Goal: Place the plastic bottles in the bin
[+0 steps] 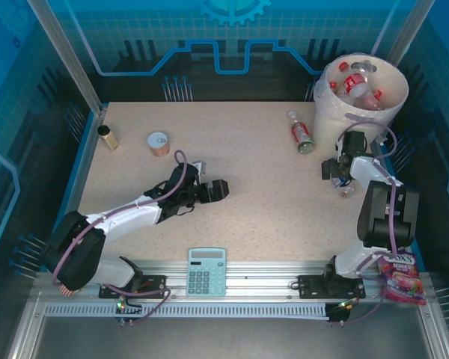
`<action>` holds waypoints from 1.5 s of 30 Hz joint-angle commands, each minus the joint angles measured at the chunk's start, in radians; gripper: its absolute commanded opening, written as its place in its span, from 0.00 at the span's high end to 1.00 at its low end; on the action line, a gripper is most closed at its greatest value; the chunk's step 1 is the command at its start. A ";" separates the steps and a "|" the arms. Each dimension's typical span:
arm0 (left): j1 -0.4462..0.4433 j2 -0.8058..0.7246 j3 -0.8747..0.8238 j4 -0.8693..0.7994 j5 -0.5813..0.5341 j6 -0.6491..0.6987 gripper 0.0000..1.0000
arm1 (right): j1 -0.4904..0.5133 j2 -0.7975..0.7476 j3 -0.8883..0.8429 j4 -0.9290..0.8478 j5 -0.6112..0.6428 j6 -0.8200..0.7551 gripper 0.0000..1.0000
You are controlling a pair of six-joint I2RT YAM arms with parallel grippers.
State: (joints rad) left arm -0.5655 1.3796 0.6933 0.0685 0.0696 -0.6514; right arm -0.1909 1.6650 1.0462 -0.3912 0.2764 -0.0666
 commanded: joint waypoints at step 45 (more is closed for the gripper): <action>0.014 -0.040 -0.029 0.009 -0.002 -0.029 0.01 | 0.233 -0.202 0.676 -0.344 -0.198 -0.023 0.60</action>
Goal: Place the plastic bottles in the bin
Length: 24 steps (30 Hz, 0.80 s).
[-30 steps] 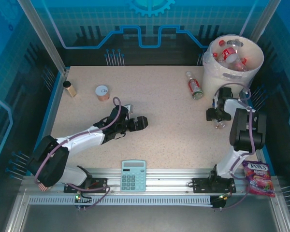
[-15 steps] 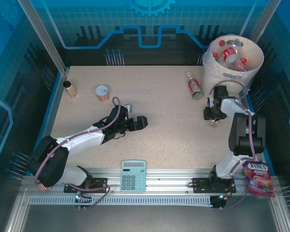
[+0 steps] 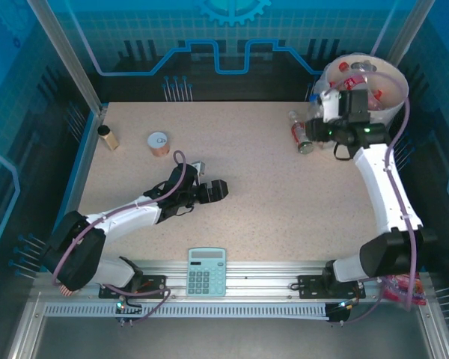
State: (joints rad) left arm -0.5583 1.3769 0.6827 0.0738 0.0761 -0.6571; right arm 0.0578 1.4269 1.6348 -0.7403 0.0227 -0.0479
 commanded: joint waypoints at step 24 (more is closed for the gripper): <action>0.007 -0.192 -0.063 -0.084 -0.069 -0.032 0.01 | -0.202 0.615 0.679 0.003 -0.007 -0.229 0.61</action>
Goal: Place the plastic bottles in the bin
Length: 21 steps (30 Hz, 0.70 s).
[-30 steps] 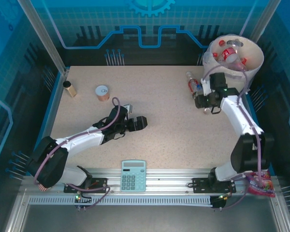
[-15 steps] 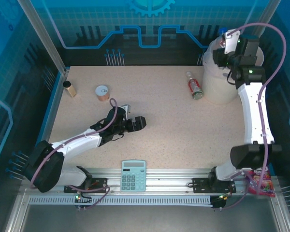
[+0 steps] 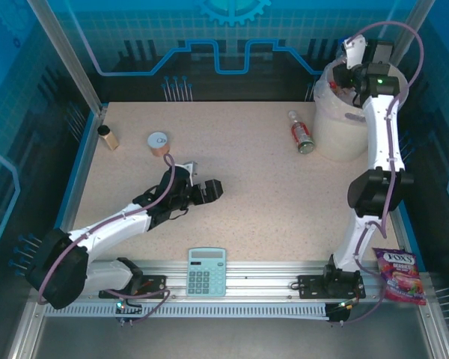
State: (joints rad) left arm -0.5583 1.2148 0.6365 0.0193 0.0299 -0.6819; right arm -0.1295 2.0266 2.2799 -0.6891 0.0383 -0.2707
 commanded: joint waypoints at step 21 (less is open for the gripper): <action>0.006 -0.028 -0.027 -0.019 -0.022 -0.019 0.01 | -0.027 0.018 0.129 -0.085 -0.013 0.050 0.29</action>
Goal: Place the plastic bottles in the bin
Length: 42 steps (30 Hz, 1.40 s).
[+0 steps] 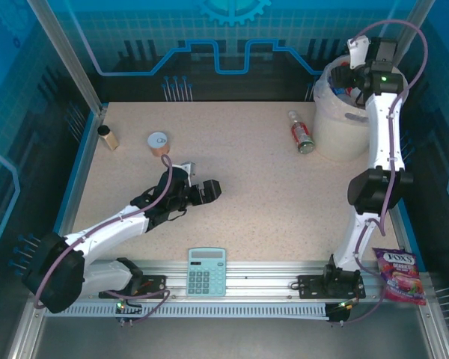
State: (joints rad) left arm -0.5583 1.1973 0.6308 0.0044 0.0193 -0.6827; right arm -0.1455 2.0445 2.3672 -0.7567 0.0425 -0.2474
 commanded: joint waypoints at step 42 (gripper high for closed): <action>0.008 -0.145 -0.065 -0.100 -0.065 -0.010 0.01 | 0.413 0.176 -0.402 0.255 0.485 0.037 0.25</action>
State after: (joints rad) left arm -0.5583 1.0794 0.5732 -0.0639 -0.0242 -0.7017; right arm 0.2790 2.1719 1.8992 -0.5510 0.4320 -0.2092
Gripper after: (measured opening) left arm 0.992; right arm 0.746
